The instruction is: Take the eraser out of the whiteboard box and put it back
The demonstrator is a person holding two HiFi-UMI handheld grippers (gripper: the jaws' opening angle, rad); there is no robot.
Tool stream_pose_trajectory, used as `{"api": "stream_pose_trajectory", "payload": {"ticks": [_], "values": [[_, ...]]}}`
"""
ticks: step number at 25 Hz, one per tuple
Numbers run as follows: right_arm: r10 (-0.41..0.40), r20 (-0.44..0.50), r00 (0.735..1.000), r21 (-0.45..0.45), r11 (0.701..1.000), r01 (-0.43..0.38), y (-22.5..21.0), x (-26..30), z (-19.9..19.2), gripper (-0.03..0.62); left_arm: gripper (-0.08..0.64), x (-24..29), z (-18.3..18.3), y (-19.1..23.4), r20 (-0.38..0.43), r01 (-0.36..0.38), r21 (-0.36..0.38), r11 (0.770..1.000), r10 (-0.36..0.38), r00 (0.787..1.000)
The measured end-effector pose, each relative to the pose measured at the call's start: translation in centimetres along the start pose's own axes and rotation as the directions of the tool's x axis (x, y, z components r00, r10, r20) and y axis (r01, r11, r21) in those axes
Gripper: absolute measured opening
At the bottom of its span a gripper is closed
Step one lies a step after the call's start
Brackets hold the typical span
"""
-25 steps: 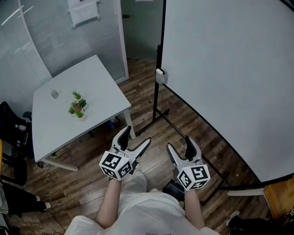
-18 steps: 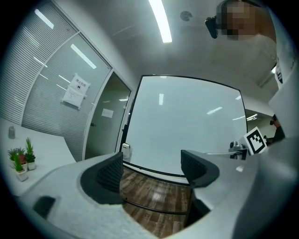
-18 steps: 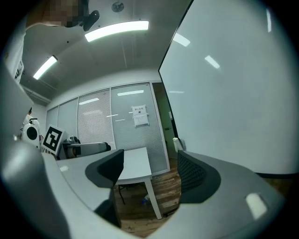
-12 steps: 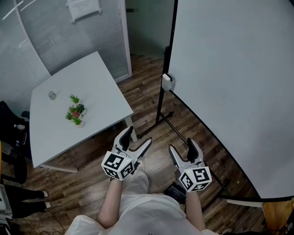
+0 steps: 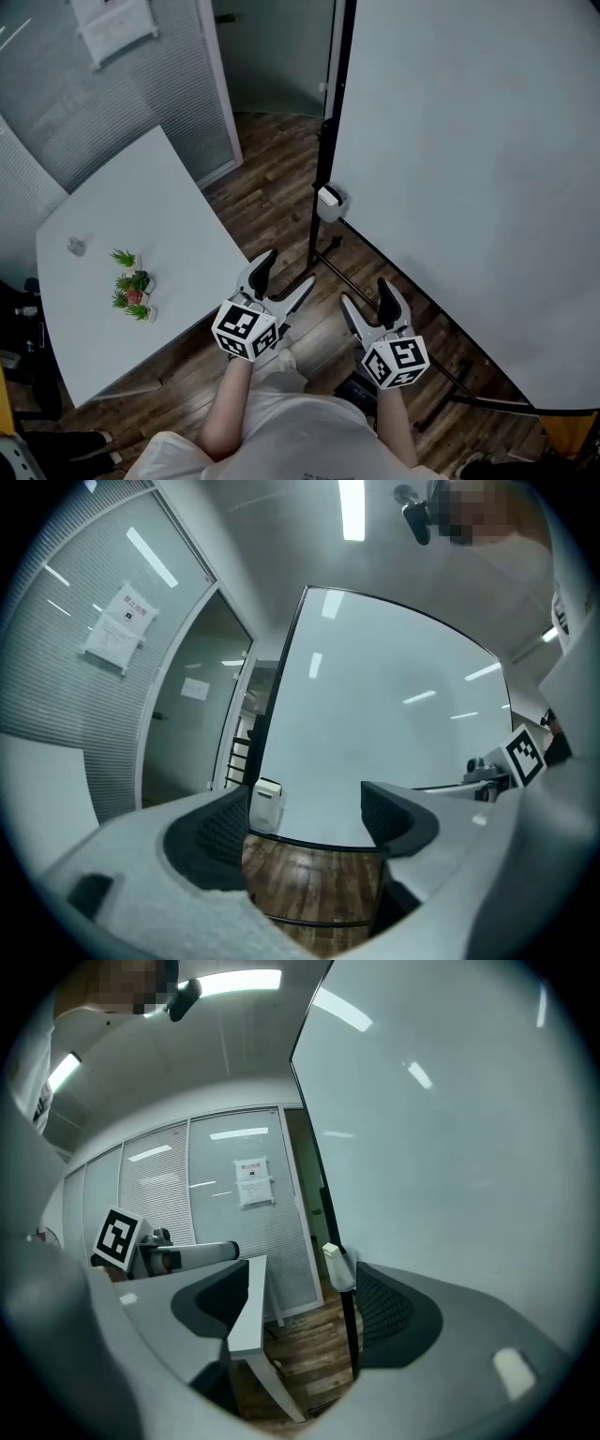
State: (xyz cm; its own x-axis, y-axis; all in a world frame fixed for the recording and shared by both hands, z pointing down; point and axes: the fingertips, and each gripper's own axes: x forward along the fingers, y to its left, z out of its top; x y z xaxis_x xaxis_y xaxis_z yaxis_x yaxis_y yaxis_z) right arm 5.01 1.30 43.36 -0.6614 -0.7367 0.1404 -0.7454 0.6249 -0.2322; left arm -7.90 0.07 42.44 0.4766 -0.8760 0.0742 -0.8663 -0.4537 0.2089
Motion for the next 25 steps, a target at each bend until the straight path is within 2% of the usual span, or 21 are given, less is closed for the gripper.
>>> {"api": "stream_pose_trajectory", "payload": {"ticks": [6,12,19,25], "values": [[-0.055,-0.006,0.998,-0.001,0.998,0.055,-1.6,5.6,0.8,0.35,0.359,4.6,0.3,4.6,-0.017,0.069,-0.011,0.998,-0.069,0.997],[-0.103,-0.005,0.995,-0.013,0.995,0.103,-2.5,8.1,1.4,0.347,0.356,7.4,0.6,7.4,-0.02,0.113,-0.018,0.993,-0.113,0.993],[-0.15,0.01,0.989,-0.006,0.989,0.15,-3.6,8.1,1.7,0.342,0.356,9.4,0.7,7.6,-0.041,0.161,0.016,0.987,-0.16,0.986],[-0.143,0.021,0.989,0.012,0.99,0.143,-4.4,8.4,1.6,0.341,0.354,11.0,0.5,7.2,-0.065,0.174,0.037,0.984,-0.171,0.983]]}}
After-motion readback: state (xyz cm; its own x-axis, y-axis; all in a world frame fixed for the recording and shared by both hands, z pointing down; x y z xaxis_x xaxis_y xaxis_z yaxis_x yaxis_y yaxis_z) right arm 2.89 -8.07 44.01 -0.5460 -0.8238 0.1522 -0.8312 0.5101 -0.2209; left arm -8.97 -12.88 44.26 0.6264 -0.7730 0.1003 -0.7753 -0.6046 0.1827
